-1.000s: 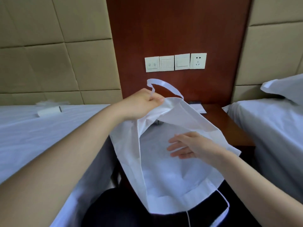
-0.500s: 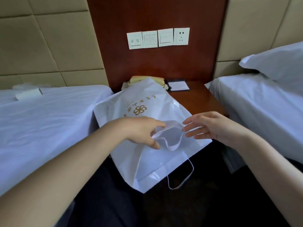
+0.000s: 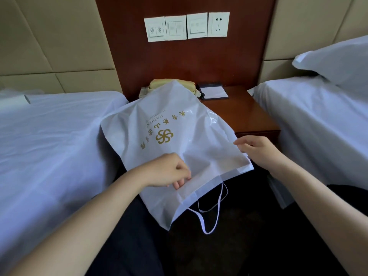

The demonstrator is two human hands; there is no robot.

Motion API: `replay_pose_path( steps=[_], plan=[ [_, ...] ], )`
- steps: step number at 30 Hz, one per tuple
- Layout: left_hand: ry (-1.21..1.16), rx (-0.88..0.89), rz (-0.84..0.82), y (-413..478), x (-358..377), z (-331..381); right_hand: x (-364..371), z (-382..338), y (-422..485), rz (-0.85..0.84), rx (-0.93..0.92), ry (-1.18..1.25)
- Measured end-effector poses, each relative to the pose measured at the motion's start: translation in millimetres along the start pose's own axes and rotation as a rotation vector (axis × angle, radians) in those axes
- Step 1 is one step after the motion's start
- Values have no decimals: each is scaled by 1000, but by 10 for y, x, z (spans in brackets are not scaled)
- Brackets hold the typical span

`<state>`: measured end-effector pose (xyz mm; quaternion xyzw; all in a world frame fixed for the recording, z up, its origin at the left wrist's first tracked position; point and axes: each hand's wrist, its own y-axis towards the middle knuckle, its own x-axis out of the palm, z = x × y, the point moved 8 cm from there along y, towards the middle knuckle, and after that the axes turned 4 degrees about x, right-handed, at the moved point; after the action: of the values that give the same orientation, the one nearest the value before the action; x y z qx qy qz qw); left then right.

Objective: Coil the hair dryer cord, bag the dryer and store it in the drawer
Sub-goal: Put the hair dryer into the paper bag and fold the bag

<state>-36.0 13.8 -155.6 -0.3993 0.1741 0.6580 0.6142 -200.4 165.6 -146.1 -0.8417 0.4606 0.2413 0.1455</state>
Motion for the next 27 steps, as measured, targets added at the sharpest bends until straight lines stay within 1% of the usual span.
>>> replay_pose_path(
  steps=[2,4,6,7,8,10,11,13,16,19,22,24,27],
  plan=[
    [-21,82,172,129,-138,94,55,52,92,10,-11,-143],
    [4,171,416,238,-370,183,92,58,167,25,-23,-255],
    [169,223,646,327,-592,268,132,52,221,48,-44,-355],
    [299,215,703,390,-655,285,153,58,236,53,-40,-398],
    [422,168,708,471,-694,260,169,76,252,57,-20,-421],
    [557,19,610,660,-733,94,189,110,293,55,40,-435],
    [584,-42,541,745,-735,-2,202,102,323,47,53,-446],
    [601,-110,421,886,-717,-147,242,45,405,22,35,-477],
    [544,-149,336,1051,-692,-226,273,-51,506,-9,4,-546],
    [502,-159,335,1173,-635,-308,287,-18,508,-31,9,-698],
    [509,-163,353,1261,-564,-419,316,51,474,2,-36,-748],
    [525,-175,358,1291,-524,-473,320,71,487,-9,-61,-700],
    [527,-179,375,1324,-521,-485,262,108,539,-91,-70,-525]
  ],
)
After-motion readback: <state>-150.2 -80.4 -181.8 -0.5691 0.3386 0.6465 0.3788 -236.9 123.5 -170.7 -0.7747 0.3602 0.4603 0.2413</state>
